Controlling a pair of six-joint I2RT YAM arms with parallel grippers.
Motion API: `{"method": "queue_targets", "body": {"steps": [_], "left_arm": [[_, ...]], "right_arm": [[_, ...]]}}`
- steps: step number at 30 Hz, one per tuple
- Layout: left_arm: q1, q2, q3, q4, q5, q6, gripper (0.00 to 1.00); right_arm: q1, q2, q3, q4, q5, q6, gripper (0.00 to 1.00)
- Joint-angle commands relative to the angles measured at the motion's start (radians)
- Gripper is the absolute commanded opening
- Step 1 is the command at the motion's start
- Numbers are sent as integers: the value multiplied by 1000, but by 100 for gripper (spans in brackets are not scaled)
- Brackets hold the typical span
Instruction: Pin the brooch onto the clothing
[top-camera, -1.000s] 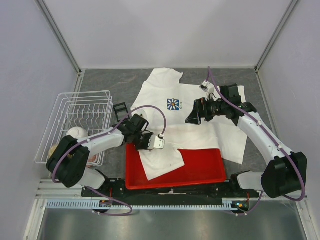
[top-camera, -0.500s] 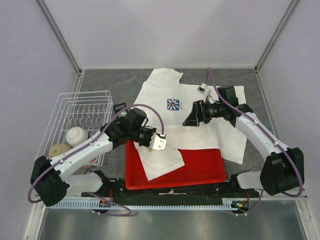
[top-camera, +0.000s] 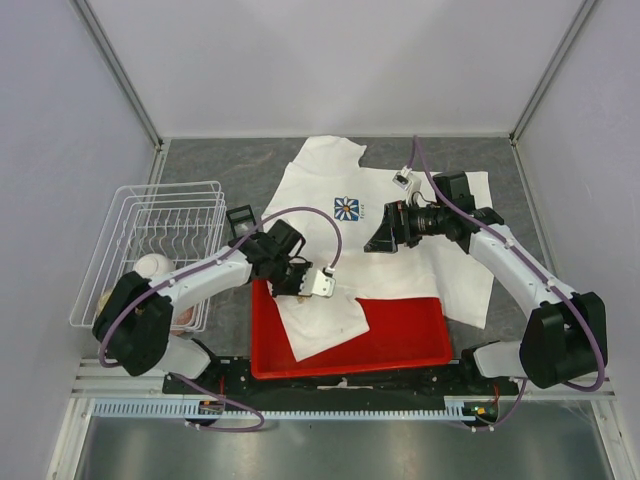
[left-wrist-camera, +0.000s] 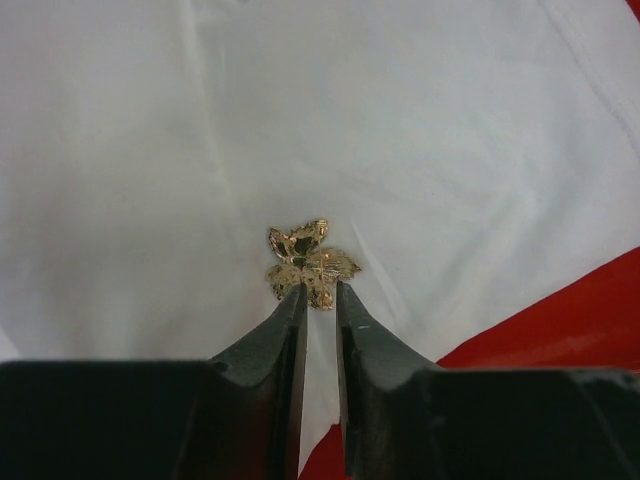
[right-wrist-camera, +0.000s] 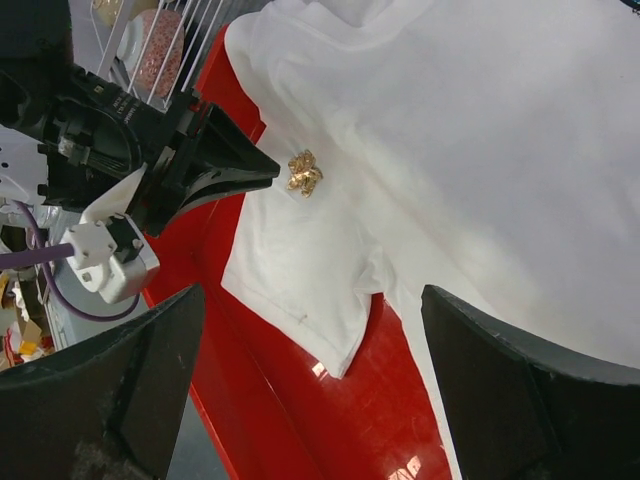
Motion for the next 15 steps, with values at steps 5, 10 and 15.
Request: {"method": "queue_targets", "body": {"steps": [5, 10, 15], "left_arm": [[-1, 77, 33, 18, -51, 47, 24], [-1, 112, 39, 44, -65, 39, 25], [-5, 151, 40, 56, -89, 33, 23]], "right_arm": [[5, 13, 26, 10, 23, -7, 97], [3, 15, 26, 4, 26, -14, 97], [3, 13, 28, -1, 31, -20, 97]]}}
